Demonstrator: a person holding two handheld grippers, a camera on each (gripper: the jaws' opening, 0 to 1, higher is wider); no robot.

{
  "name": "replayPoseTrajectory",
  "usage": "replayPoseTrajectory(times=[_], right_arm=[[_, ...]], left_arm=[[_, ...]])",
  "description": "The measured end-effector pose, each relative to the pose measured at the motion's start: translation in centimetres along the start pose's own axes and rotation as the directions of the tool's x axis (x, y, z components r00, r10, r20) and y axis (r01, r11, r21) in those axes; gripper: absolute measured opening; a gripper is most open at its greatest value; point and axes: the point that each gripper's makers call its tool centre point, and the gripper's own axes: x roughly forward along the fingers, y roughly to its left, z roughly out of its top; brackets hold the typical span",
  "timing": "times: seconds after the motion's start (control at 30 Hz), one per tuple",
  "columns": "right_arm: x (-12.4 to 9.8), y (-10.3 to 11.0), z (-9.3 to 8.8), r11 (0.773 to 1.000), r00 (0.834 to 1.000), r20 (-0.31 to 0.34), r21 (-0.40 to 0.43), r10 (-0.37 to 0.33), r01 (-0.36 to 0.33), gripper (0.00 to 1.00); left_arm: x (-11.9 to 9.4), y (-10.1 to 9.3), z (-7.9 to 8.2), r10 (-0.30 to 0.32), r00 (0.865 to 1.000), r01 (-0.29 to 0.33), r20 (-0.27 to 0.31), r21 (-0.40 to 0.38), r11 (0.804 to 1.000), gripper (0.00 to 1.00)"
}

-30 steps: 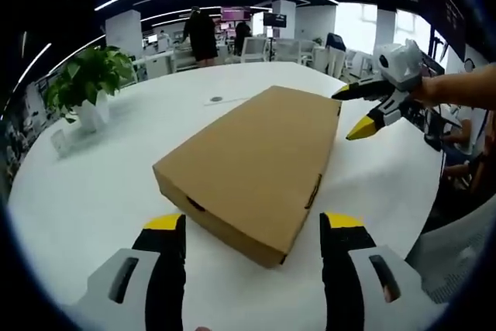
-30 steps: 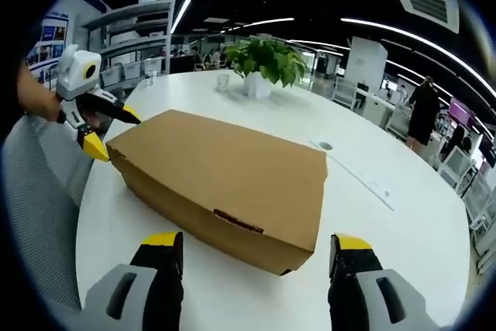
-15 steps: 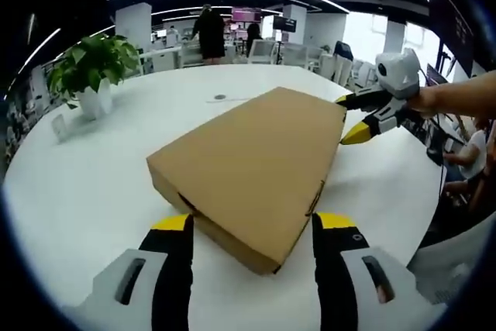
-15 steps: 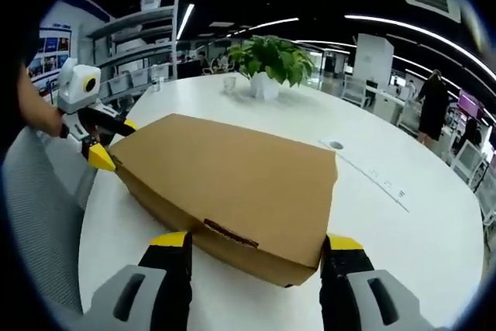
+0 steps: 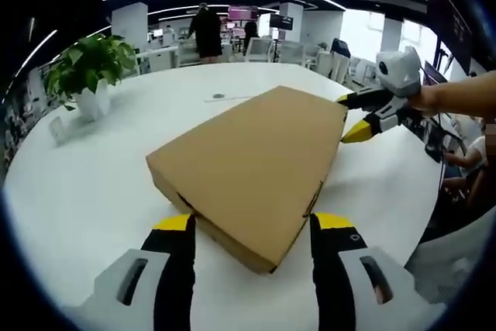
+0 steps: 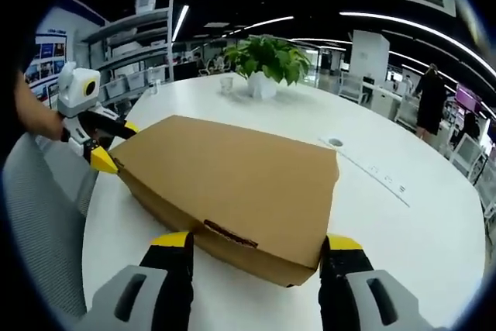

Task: Operate the shoe box by opening the lid, removing the specified soft item, and placing it in the target area until the item is outside and the box remains undamaged.

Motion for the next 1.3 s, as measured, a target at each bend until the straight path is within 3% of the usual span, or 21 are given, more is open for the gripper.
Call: replayPoseTrajectory(times=[0.73, 1.03, 1.3], right_arm=[[0.4, 2.6, 0.8, 0.999, 0.999, -0.015, 0.040, -0.034, 0.035, 0.56], [0.8, 4.6, 0.9, 0.999, 0.999, -0.018, 0.027, -0.038, 0.038, 0.54], [1.0, 5.8, 1.2, 0.996, 0.998, 0.000, 0.071, -0.059, 0.059, 0.51]], left_arm=[[-1.3, 3.3, -0.6, -0.077, 0.996, 0.080, -0.050, 0.045, 0.996, 0.59], [-2.0, 5.4, -1.0, -0.126, 0.989, 0.132, -0.077, 0.079, 0.988, 0.58], [-2.4, 6.7, -1.1, -0.169, 0.981, 0.178, -0.092, 0.105, 0.978, 0.58]])
